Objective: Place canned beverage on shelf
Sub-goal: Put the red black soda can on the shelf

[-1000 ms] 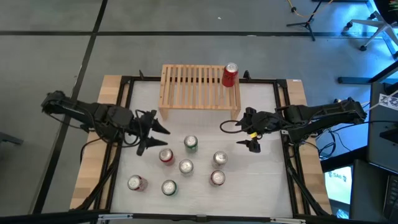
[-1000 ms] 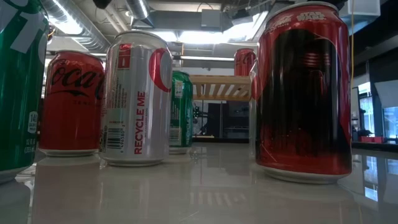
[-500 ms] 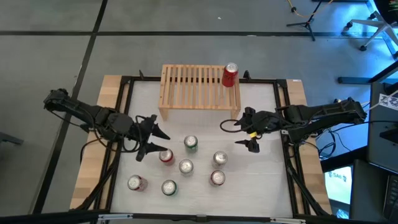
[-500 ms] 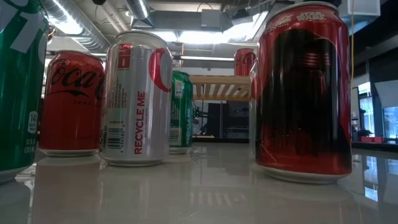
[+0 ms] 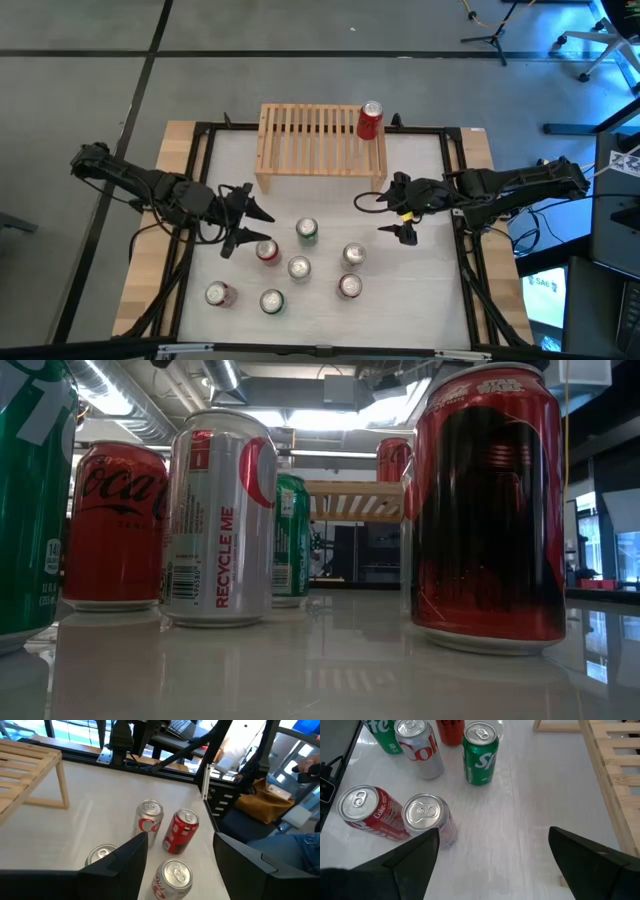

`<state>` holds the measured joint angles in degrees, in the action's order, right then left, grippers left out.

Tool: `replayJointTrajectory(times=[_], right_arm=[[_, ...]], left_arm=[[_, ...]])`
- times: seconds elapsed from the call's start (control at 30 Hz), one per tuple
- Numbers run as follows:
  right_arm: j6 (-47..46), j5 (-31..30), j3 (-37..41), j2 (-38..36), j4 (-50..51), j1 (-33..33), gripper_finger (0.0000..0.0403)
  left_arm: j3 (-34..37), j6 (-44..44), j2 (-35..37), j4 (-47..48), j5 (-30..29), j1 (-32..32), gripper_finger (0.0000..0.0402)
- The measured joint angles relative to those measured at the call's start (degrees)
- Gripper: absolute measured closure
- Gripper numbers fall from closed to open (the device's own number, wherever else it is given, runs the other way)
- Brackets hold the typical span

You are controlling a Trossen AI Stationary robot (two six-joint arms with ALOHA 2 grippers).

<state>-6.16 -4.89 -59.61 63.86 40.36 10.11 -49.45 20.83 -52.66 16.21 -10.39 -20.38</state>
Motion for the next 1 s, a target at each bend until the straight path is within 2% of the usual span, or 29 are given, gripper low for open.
replayJointTrajectory(times=[0.2,0.57,0.7,1.0], right_arm=[[0.03,-0.02,0.00,0.00,0.02,0.00,0.0033],[0.04,-0.01,0.00,0.00,0.02,0.00,0.0033],[0.03,-0.02,0.00,0.00,0.02,0.00,0.0033],[0.03,-0.02,0.02,0.02,0.00,0.00,0.0033]], left_arm=[[0.00,-0.22,0.00,0.00,-0.62,0.00,0.0179],[0.00,0.09,-0.33,0.11,-2.39,0.00,0.0113],[0.02,1.56,-0.82,-1.46,-2.61,0.97,0.0103],[0.00,-1.51,-6.44,-5.15,6.45,4.84,0.0106]])
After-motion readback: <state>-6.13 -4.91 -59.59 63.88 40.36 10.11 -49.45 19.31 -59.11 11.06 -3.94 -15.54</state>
